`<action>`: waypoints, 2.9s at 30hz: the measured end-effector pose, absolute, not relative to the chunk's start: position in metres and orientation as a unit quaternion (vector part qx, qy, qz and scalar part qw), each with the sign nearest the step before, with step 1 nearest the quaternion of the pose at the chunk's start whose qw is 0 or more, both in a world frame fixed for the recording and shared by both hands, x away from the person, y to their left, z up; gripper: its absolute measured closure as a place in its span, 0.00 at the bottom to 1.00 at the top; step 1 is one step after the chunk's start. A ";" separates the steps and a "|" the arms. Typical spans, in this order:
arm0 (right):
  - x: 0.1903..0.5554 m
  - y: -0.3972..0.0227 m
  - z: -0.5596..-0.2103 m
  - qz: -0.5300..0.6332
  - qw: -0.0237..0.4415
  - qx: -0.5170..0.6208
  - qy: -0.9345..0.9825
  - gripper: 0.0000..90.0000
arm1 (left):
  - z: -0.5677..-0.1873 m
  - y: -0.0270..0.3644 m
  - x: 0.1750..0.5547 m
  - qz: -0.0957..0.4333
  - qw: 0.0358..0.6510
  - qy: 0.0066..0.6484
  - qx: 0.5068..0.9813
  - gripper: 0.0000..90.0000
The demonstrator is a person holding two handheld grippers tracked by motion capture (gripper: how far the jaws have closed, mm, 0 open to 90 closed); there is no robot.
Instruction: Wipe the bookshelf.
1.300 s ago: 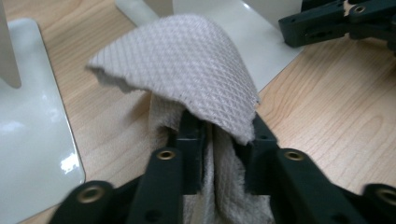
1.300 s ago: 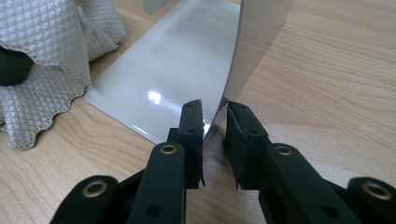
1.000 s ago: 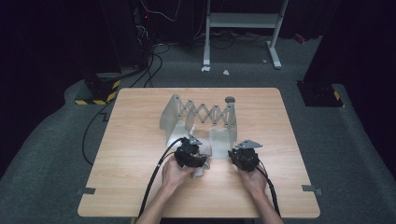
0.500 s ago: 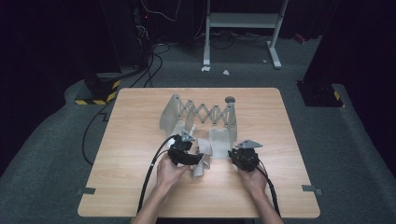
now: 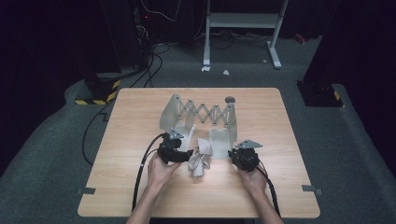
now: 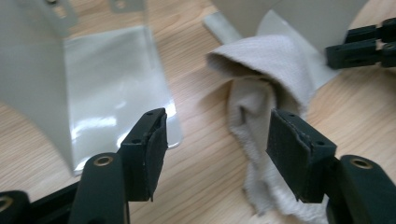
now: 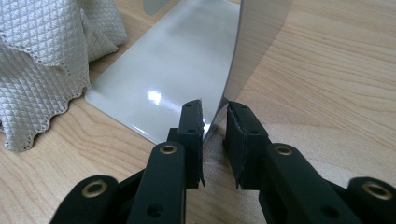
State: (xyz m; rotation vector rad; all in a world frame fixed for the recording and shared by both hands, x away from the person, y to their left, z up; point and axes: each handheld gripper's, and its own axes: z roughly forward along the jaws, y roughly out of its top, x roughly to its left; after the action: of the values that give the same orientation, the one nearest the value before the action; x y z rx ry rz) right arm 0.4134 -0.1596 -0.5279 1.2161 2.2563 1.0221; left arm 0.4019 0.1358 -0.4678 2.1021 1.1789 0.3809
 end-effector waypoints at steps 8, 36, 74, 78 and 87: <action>0.413 -0.160 -0.528 0.364 0.189 0.433 0.803 0.85 | -0.479 0.160 0.401 0.172 0.318 0.481 0.799 0.48; 0.414 -0.159 -0.528 0.363 0.193 0.430 0.804 0.84 | -0.516 0.202 0.446 0.216 0.345 0.543 0.734 0.66; 0.424 -0.156 -0.528 0.363 0.192 0.441 0.798 0.85 | -0.529 0.198 0.416 0.209 0.363 0.567 0.709 0.99; 0.427 -0.155 -0.528 0.360 0.196 0.443 0.797 0.73 | -0.531 0.198 0.414 0.215 0.369 0.567 0.704 0.98; 0.403 -0.157 -0.525 0.383 0.191 0.446 0.786 0.54 | -0.531 0.191 0.413 0.242 0.351 0.553 0.716 0.78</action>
State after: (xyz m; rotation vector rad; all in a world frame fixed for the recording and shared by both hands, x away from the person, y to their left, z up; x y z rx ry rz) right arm 0.4029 -0.1571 -0.5246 1.2530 2.2092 1.0748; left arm 0.4128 0.1910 -0.5308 1.8527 1.4311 0.6257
